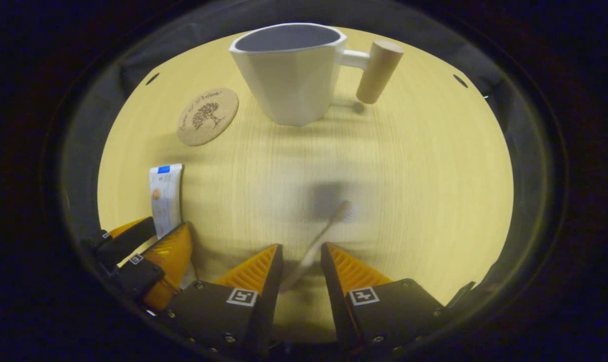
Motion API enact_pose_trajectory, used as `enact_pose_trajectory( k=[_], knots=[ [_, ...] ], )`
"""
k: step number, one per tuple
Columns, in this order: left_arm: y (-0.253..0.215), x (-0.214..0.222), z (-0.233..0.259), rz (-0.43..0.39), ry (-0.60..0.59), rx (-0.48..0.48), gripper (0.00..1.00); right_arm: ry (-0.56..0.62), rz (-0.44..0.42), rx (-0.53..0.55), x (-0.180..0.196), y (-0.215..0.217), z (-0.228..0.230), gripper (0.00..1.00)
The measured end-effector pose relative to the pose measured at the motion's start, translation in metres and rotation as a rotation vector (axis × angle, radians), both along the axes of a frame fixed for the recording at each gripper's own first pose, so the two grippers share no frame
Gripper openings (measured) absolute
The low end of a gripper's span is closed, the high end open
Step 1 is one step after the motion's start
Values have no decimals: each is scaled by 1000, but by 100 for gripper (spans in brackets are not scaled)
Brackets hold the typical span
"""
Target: Put the toothbrush and toothpaste on the desktop into the cup, then pick up the cup and place it on the coaster on the desktop.
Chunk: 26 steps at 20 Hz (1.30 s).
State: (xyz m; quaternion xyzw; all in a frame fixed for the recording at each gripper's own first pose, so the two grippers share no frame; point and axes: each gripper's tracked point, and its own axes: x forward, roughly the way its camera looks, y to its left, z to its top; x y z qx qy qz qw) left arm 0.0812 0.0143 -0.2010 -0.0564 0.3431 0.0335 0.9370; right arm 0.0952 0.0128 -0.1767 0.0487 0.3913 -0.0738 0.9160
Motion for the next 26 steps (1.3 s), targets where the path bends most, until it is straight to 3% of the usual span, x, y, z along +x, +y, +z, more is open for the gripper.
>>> enact_pose_trajectory(
  k=[1, 3, 4, 5, 6, 7, 8, 9, 10, 13, 16, 26],
  knots=[
    [-1, 0, 0, -9, 5, 4, 82, 2, 7, -1, 0, 0, -1, 52],
    [-2, 0, 0, -15, 15, 11, 66, -4, -13, -3, 2, -7, -2, 51],
    [-4, 1, -1, -27, 16, 9, 59, 2, -12, -1, 0, -6, 0, 21],
    [-5, -1, -1, -26, 26, 14, 59, 11, 2, -3, -2, -6, 0, 21],
    [-6, 0, 0, -29, 26, 20, 48, 7, 7, -3, -2, -7, 2, 21],
    [-6, 0, -4, -26, 37, 27, 48, -4, 9, -12, 0, -10, 3, 21],
    [-7, 0, -1, -25, 36, 27, 40, 1, -4, 2, -4, -10, 4, 9],
    [-6, 0, -1, -24, 38, 30, 40, -3, 9, 1, -2, -9, 4, 6],
    [-7, 1, -3, -23, 39, 28, 32, 0, 18, 3, -2, -9, 3, 7],
    [-8, -1, -1, -19, 40, 34, 32, -20, 23, 18, 0, -11, 5, 2],
    [-8, 2, 1, -13, 19, 31, 22, -26, 21, 31, -1, -11, 5, 2],
    [-3, -11, 5, 10, 0, -7, 23, -99, 5, 83, -13, -21, 22, 2]
  ],
)
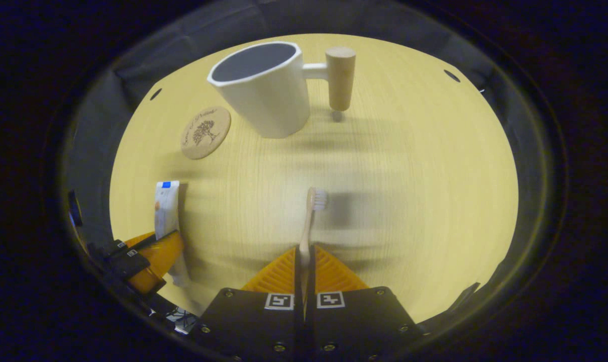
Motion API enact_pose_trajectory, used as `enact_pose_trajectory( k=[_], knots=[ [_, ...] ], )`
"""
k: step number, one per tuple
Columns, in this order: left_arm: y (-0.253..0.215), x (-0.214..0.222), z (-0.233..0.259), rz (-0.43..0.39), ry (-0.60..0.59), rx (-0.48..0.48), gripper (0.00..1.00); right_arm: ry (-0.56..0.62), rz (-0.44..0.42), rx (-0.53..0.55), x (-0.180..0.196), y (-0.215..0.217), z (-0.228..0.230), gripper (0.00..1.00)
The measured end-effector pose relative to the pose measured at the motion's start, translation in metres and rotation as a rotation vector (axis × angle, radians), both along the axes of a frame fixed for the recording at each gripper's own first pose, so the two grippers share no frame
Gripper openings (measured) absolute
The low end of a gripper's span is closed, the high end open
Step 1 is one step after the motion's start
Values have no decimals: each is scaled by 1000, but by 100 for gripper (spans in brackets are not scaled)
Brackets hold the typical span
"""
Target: Put the toothbrush and toothpaste on the desktop into the cup, then pick up the cup and place it on the coaster on the desktop.
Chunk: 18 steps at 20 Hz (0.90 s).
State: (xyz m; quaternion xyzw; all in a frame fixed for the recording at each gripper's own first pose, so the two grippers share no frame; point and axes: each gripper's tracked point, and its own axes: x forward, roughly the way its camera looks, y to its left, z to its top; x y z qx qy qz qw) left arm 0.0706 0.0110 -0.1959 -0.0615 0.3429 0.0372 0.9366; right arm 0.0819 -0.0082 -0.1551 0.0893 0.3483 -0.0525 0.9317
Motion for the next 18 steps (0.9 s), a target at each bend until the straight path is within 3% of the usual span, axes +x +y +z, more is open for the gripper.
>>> enact_pose_trajectory(
  k=[10, 18],
  knots=[
    [11, -16, 13, 18, -44, -13, 23, -242, -28, 22, -9, -12, 100, 2],
    [14, -27, 17, 15, -56, -15, 23, -424, -46, 71, 30, -13, 199, 2]
  ],
)
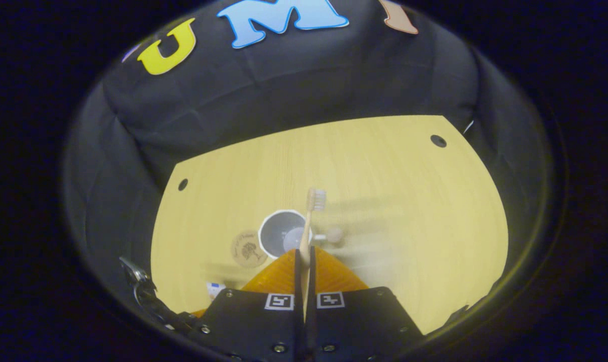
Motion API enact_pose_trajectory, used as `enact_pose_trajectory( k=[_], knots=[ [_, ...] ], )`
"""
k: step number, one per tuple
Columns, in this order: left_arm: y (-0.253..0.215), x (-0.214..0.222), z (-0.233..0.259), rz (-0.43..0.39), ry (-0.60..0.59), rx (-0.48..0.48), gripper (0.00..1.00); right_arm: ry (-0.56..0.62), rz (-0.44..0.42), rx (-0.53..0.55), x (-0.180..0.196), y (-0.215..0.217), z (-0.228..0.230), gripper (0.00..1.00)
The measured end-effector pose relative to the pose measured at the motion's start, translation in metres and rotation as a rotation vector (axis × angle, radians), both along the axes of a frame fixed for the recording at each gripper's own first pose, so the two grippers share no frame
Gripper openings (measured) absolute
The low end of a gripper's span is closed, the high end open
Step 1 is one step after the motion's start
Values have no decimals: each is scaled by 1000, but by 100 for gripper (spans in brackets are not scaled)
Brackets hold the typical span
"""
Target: Put the toothbrush and toothpaste on the desktop into the cup, then pick up the cup and place it on the coaster on the desktop.
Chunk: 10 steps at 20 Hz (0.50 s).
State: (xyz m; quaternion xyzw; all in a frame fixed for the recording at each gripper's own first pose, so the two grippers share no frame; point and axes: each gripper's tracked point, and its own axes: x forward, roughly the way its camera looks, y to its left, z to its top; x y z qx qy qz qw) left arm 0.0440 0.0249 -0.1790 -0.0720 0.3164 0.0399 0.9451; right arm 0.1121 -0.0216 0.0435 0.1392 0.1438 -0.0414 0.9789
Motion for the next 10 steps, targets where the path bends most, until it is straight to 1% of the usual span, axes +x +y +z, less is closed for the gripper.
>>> enact_pose_trajectory(
  k=[2, 3, 5, 6, 10],
  knots=[
    [2, -3, 0, 4, 2, -4, 22, -35, -6, 13, 13, -1, 20, 3],
    [4, -5, -2, 9, 3, -8, 23, -55, -12, 14, 18, -2, 32, 2],
    [8, -8, -5, 17, 6, -15, 22, -92, -28, 14, 28, -6, 50, 3],
    [9, -9, -6, 21, 8, -18, 23, -109, -33, 18, 36, -8, 55, 2],
    [18, -14, -5, 37, 2, -21, 23, -142, -62, 19, 66, -10, 64, 2]
  ],
)
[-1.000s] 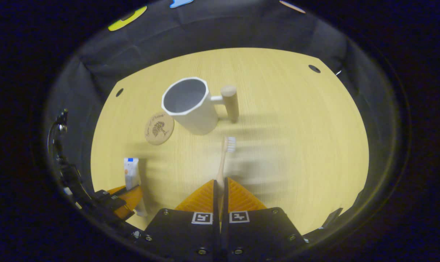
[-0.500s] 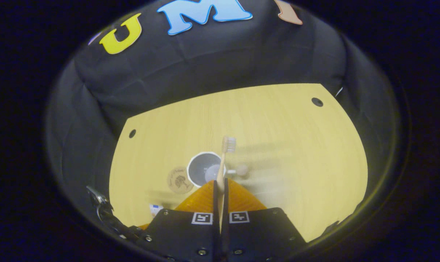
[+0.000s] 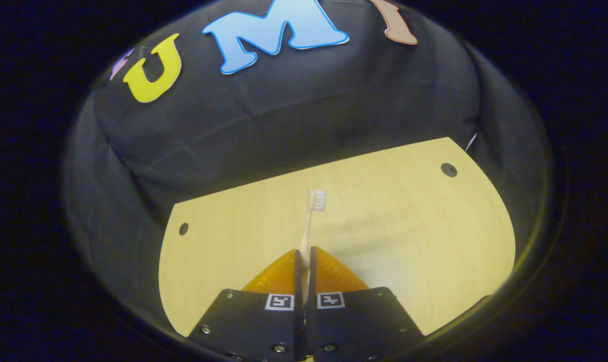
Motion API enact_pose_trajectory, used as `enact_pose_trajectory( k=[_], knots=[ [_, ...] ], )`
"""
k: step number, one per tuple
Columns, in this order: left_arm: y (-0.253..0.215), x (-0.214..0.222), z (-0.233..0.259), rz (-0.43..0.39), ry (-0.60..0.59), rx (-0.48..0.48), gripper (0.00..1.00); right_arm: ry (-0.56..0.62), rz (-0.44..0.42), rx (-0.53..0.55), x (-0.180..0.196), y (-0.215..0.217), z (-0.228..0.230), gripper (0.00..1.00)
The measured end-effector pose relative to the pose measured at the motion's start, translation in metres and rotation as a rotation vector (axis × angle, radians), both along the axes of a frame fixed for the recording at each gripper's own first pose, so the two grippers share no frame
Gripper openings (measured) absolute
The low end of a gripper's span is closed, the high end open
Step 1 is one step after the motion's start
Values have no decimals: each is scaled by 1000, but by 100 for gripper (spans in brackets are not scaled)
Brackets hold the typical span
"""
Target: Put the toothbrush and toothpaste on the desktop into the cup, then pick up the cup and place it on the coaster on the desktop.
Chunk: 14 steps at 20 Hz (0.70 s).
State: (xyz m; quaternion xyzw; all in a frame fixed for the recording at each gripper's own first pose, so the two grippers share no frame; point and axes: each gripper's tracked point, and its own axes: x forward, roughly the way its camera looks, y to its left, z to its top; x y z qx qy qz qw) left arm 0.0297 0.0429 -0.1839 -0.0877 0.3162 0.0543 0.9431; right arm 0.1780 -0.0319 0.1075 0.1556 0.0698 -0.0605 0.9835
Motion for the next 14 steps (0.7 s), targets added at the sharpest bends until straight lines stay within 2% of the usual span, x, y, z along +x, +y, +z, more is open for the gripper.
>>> enact_pose_trajectory(
  k=[6, 14],
  knots=[
    [7, -6, 14, 18, -27, -1, 23, -9, -8, -46, 20, 7, -9, 3],
    [12, -7, 35, 24, -71, 4, 23, 10, 28, -54, 12, 19, -28, 6]
  ],
)
